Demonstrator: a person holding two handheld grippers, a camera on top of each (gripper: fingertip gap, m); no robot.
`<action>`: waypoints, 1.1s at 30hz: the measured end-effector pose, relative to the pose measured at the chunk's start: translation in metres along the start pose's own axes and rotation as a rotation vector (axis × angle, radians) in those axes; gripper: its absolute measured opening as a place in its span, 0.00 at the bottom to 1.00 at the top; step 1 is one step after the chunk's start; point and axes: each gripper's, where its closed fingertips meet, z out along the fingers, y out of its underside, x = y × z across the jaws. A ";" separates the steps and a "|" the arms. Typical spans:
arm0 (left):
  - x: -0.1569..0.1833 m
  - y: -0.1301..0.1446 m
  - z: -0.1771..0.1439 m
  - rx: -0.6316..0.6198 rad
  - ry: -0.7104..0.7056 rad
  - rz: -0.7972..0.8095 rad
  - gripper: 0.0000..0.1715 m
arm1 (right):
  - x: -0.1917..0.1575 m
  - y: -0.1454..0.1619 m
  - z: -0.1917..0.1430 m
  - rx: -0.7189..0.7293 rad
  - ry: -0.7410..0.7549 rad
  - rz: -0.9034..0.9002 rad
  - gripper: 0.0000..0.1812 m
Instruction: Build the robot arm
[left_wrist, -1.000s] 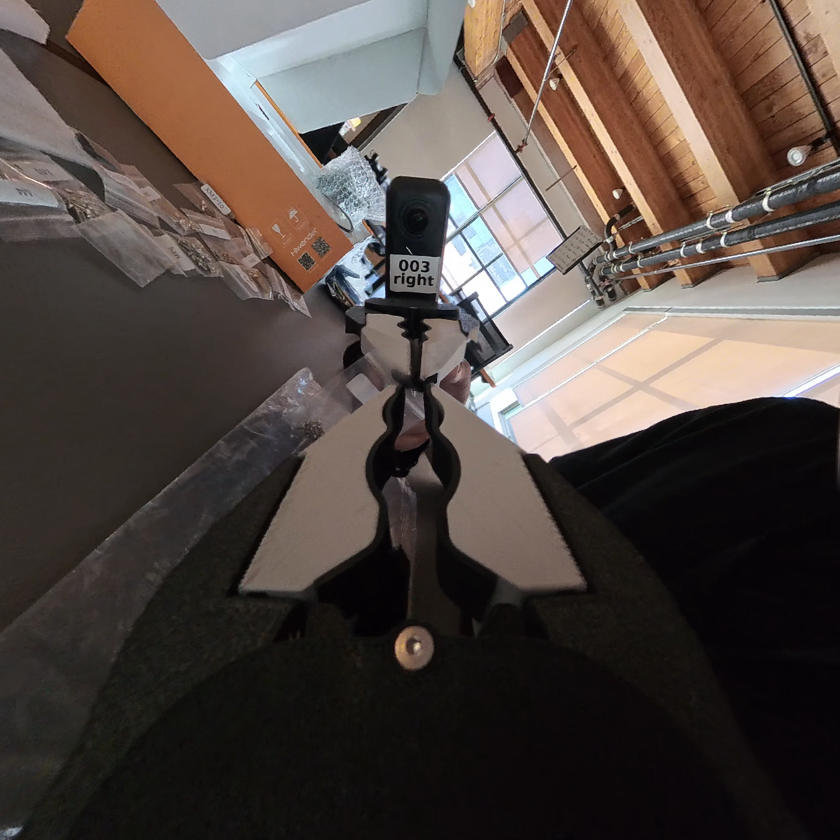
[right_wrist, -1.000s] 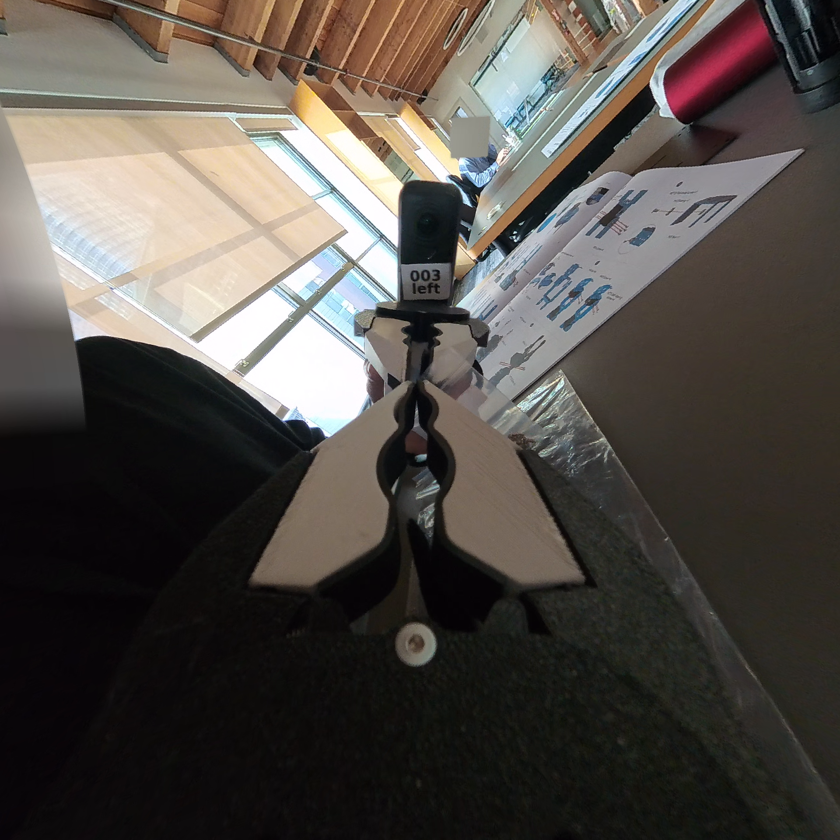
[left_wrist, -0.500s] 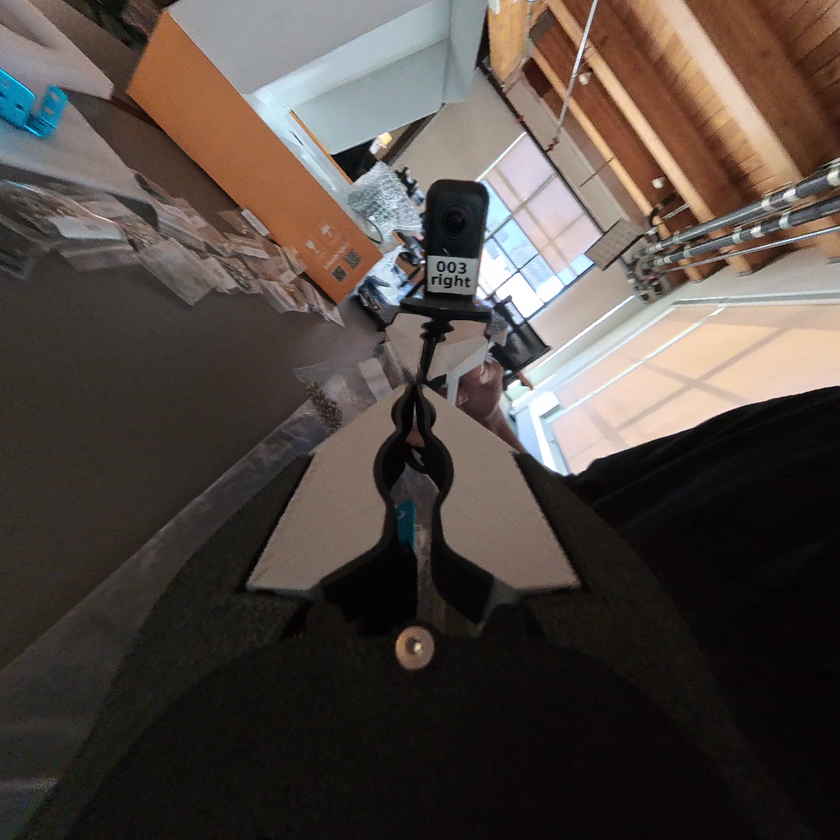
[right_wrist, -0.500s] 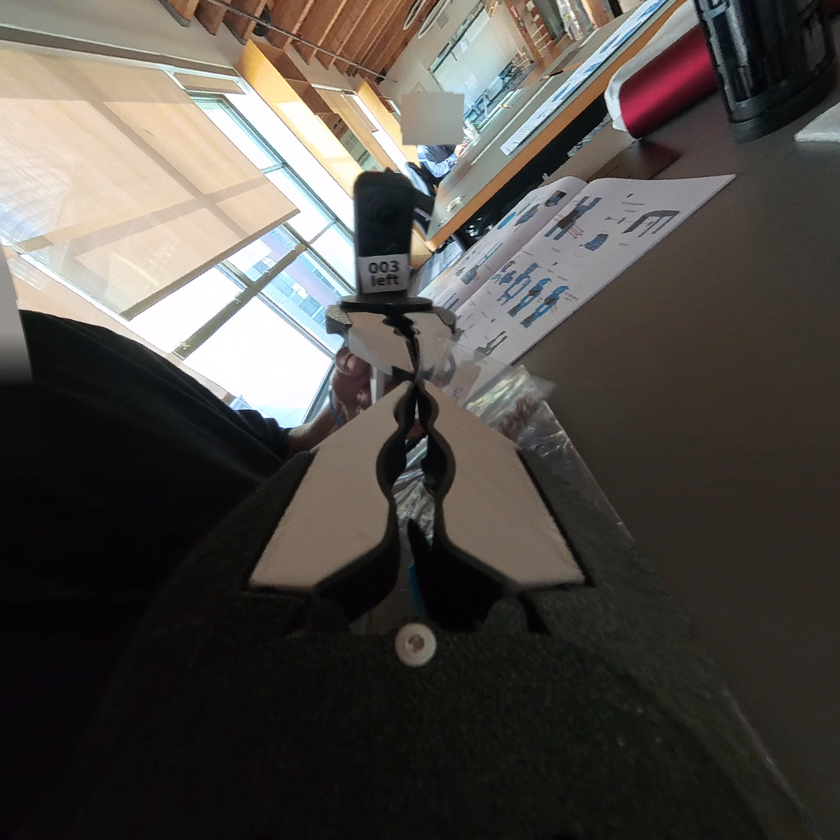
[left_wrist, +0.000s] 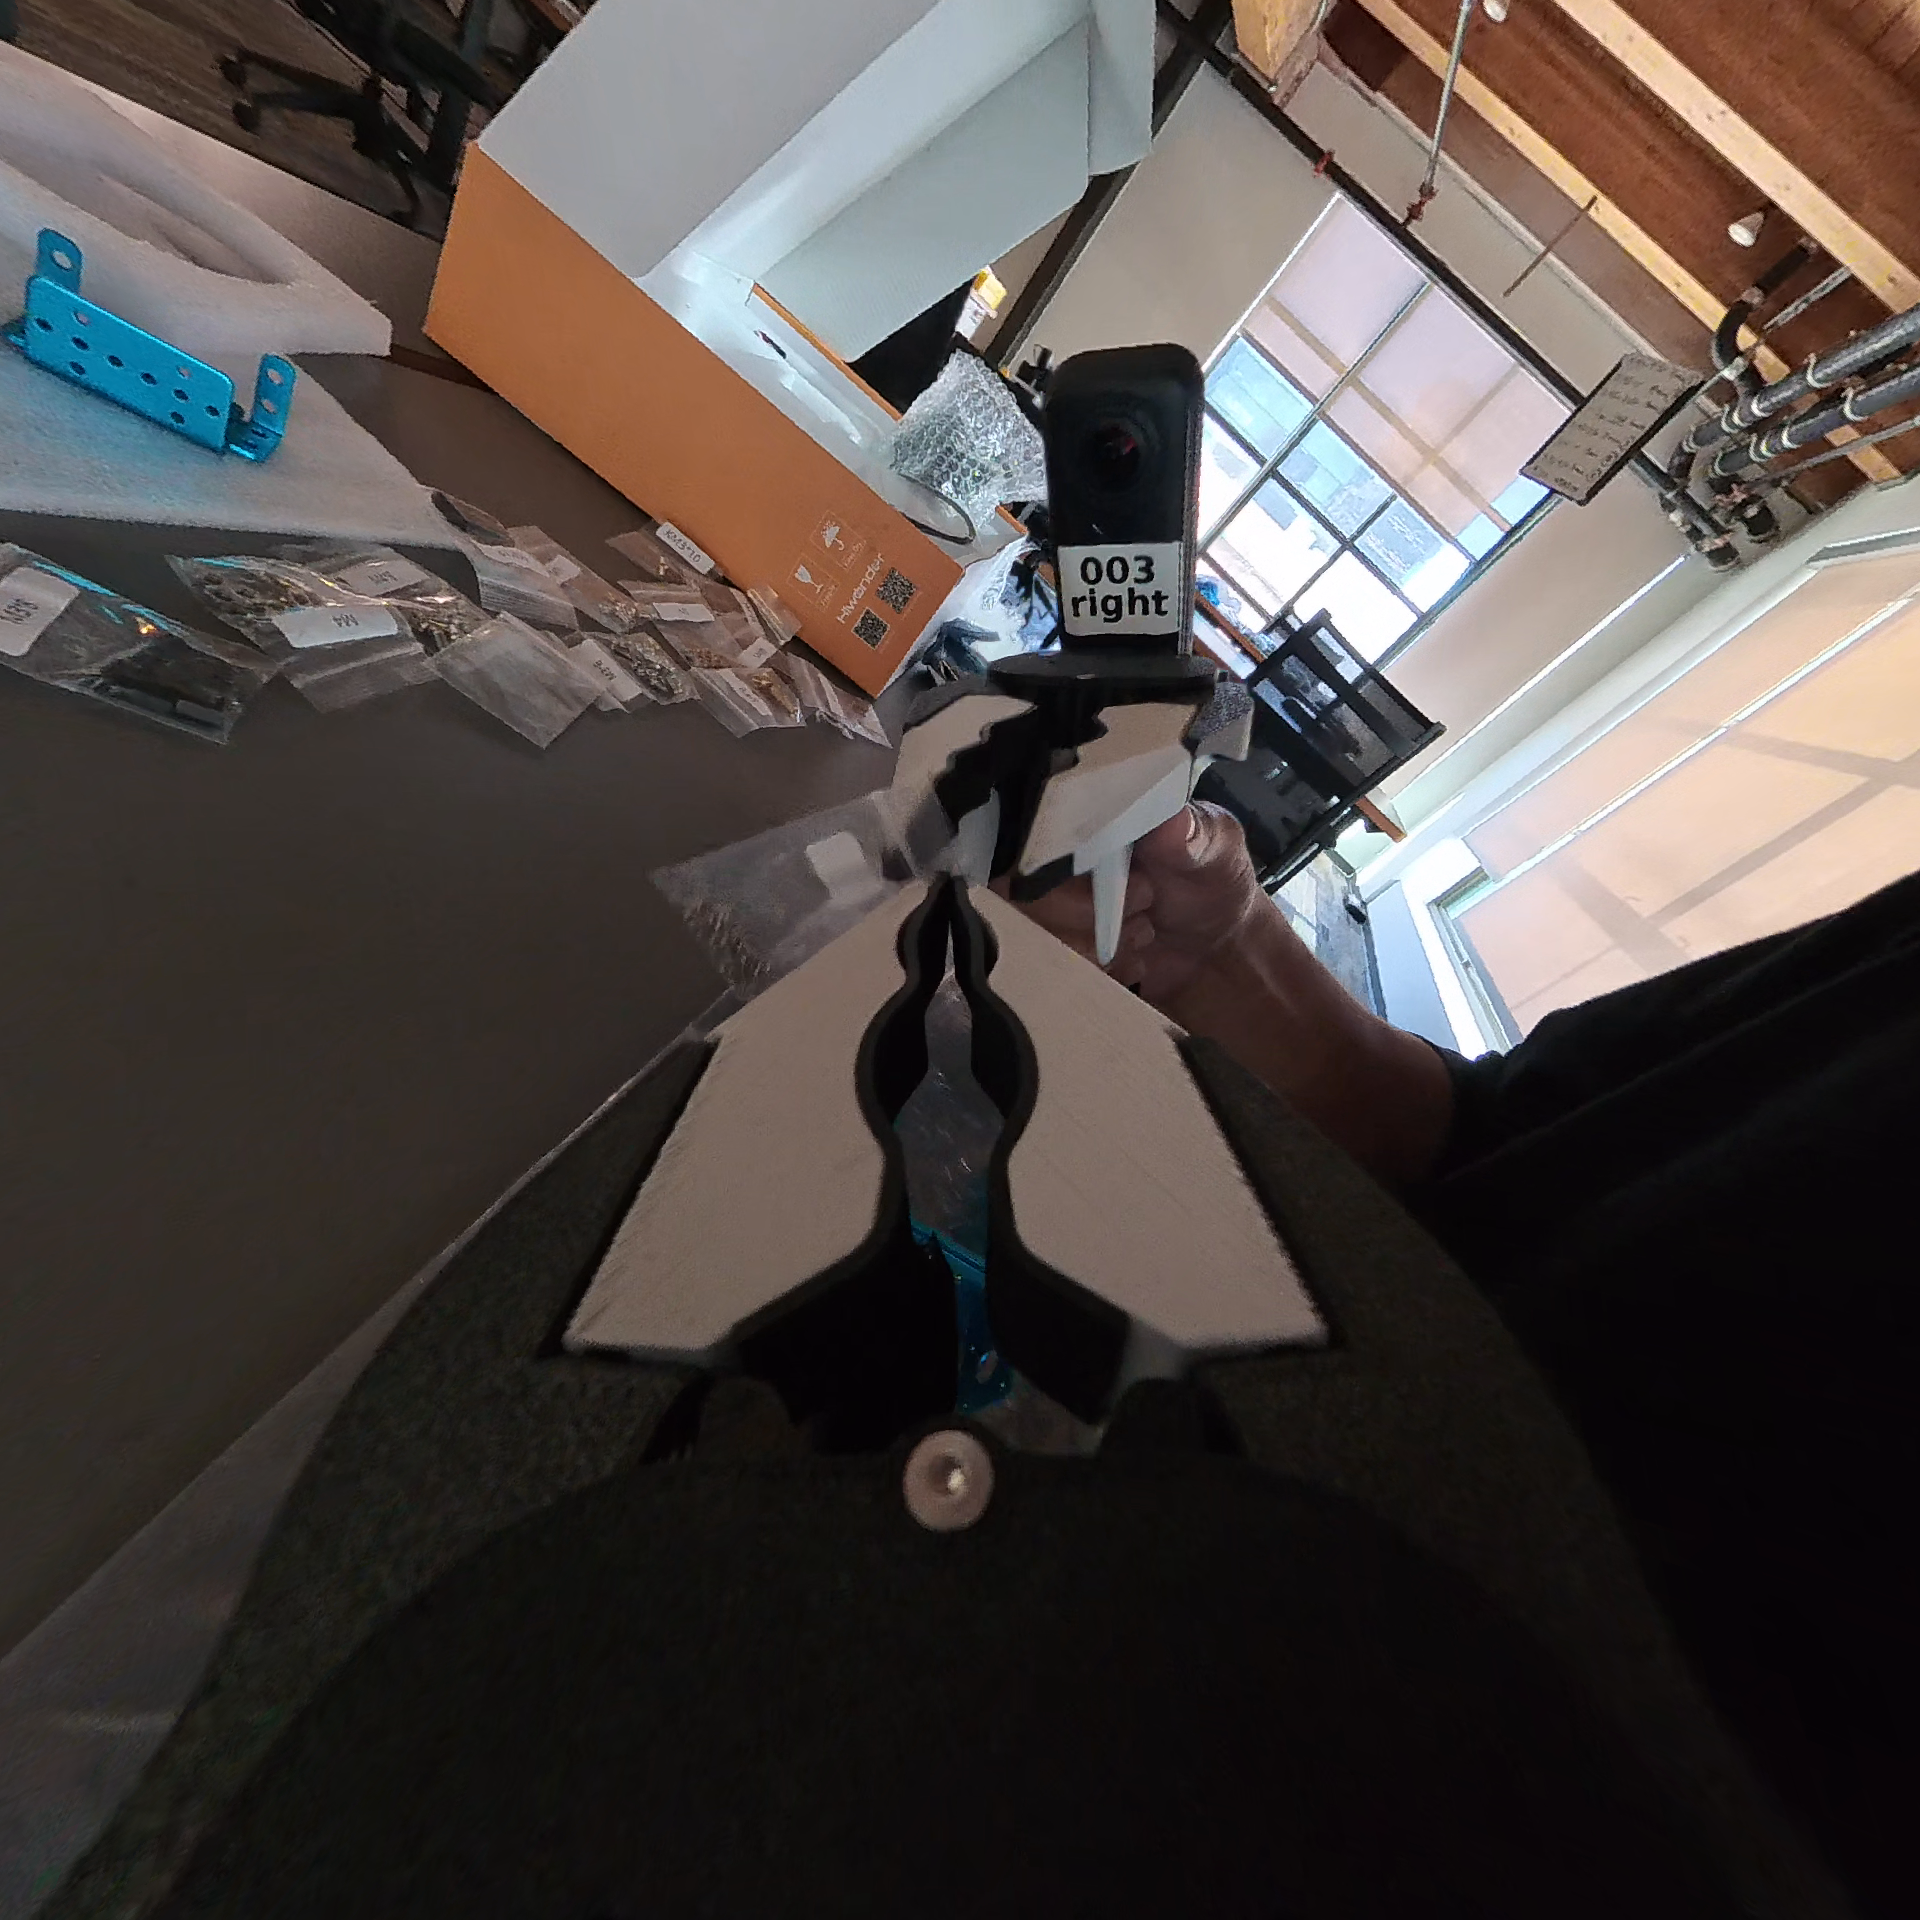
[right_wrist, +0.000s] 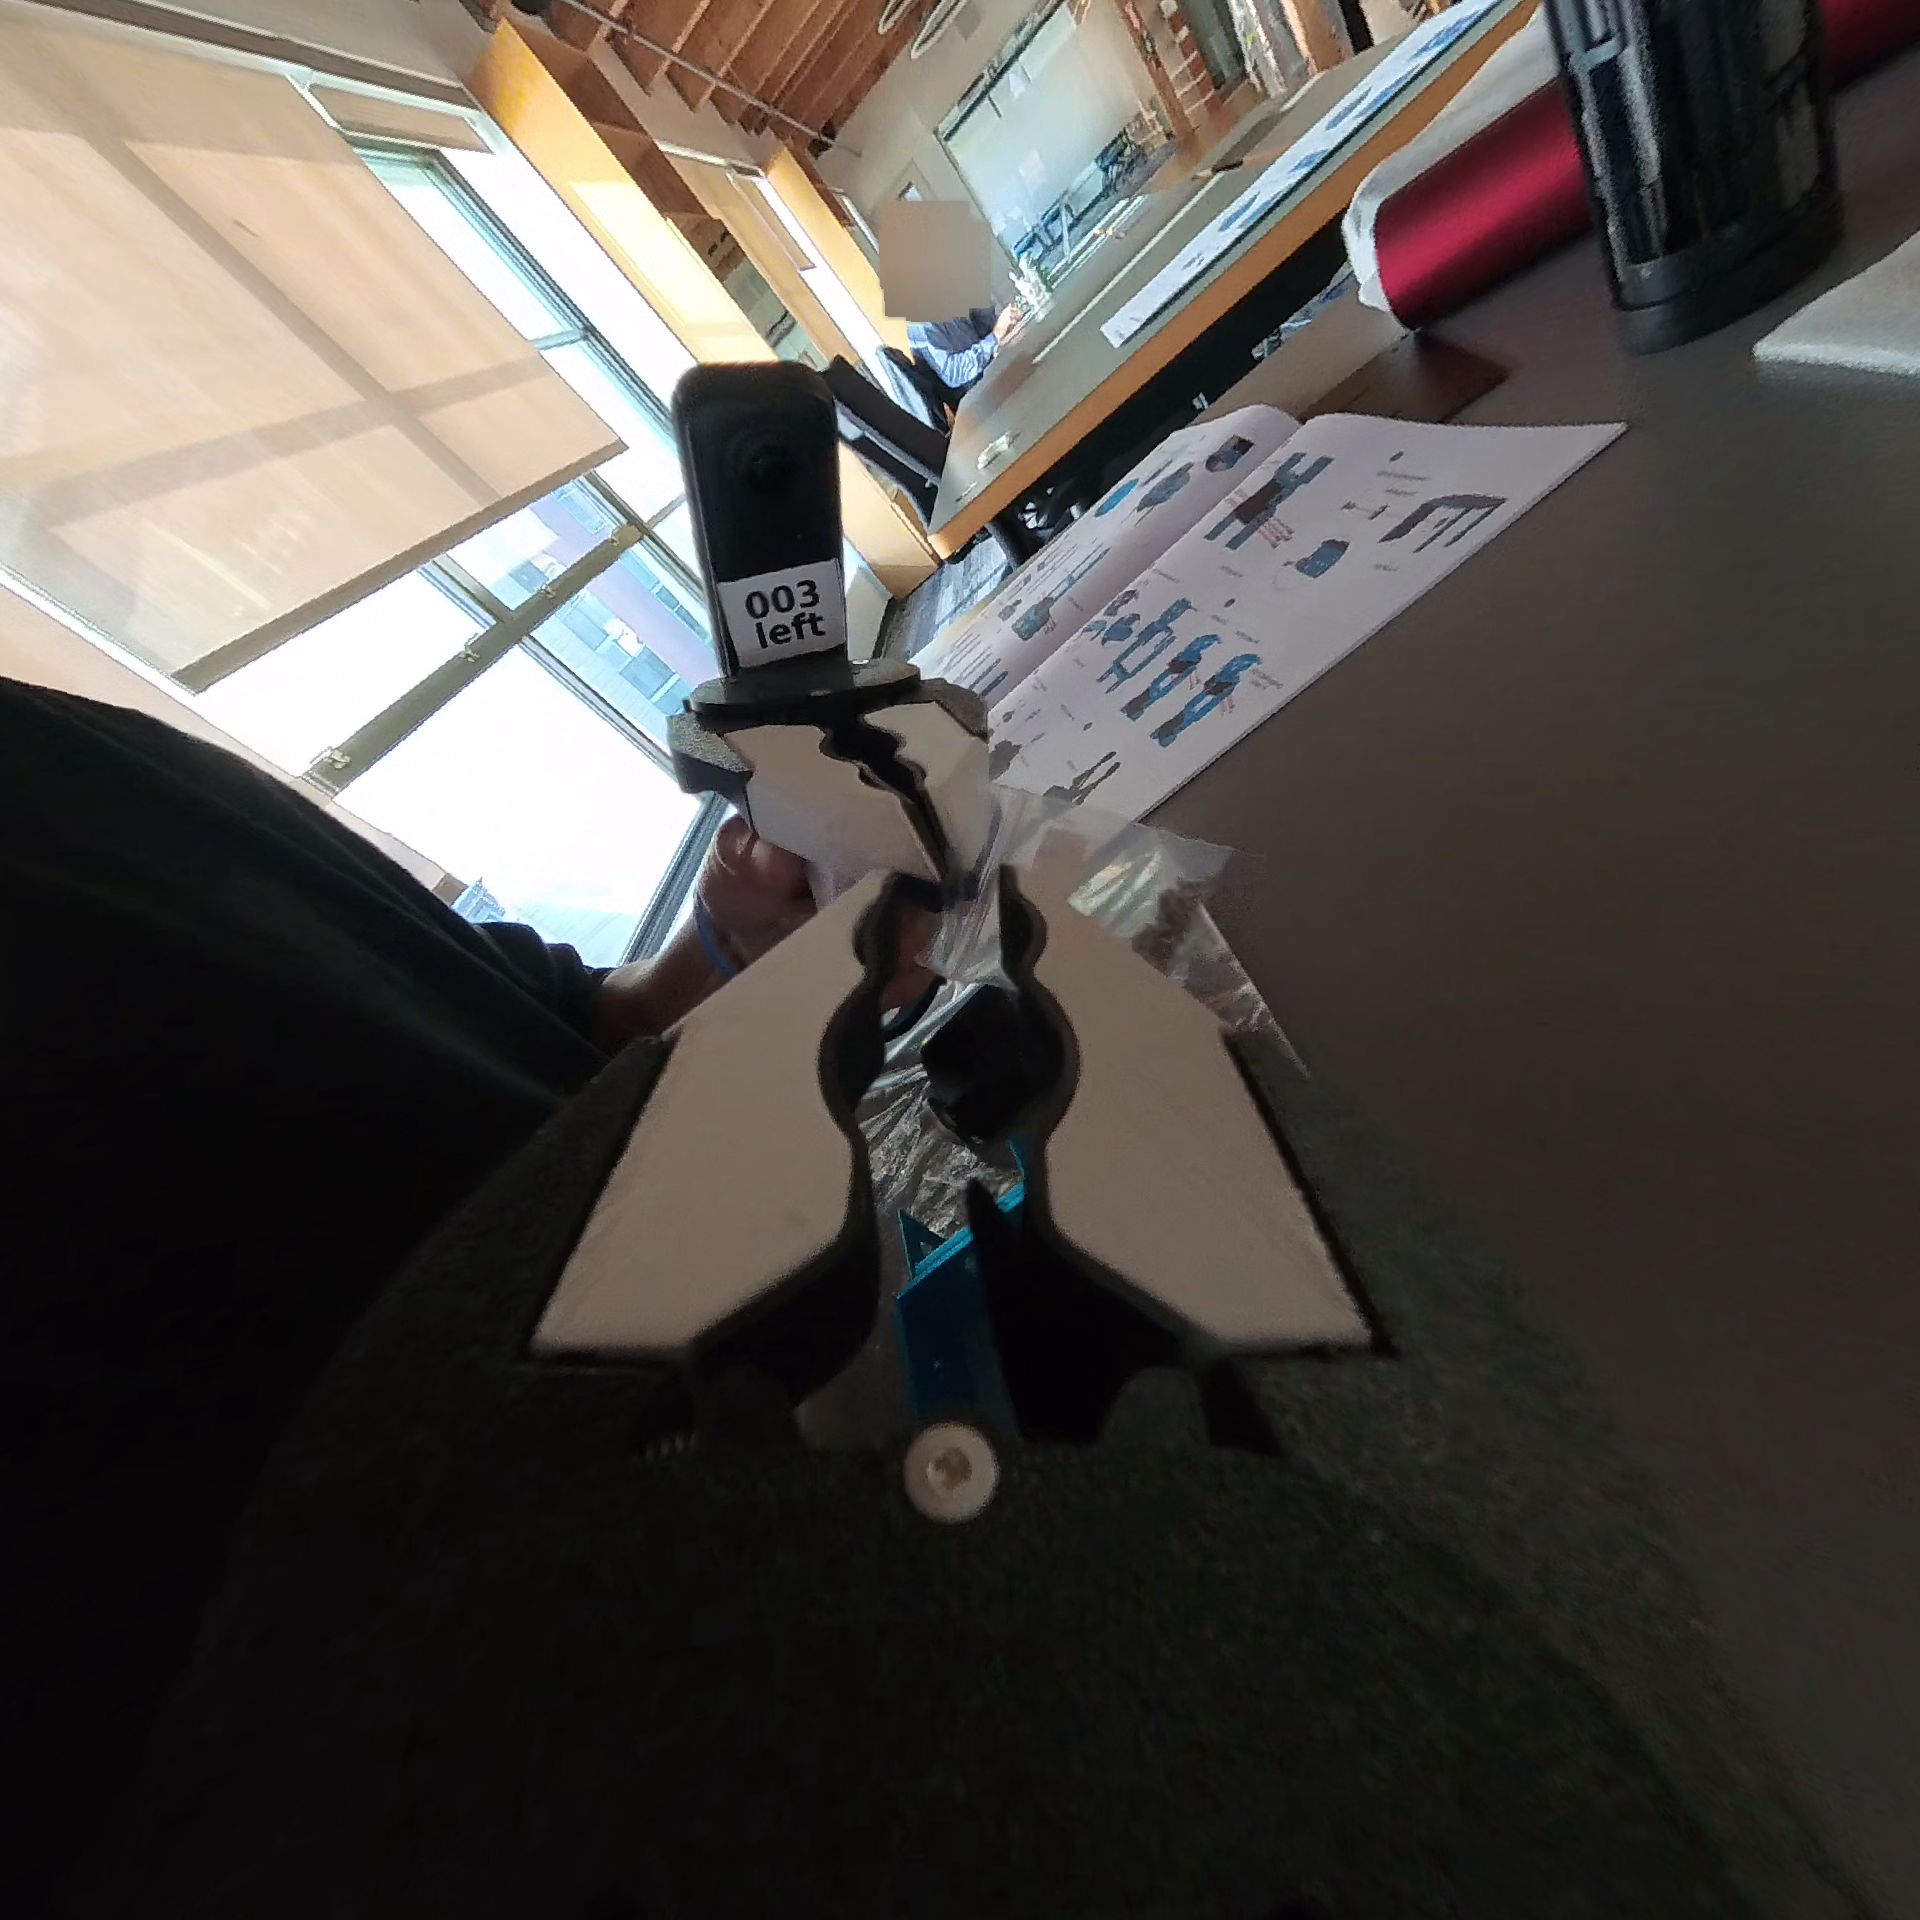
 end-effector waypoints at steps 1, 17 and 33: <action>0.001 0.000 0.001 0.004 0.001 0.005 0.00 | -0.001 0.001 0.001 -0.003 -0.005 0.002 0.08; 0.017 -0.002 -0.005 0.027 0.085 0.031 0.00 | -0.018 -0.002 -0.003 0.040 -0.209 0.150 0.04; -0.013 0.003 -0.007 -0.014 -0.171 0.185 0.00 | 0.015 0.003 0.000 0.010 0.025 0.111 0.00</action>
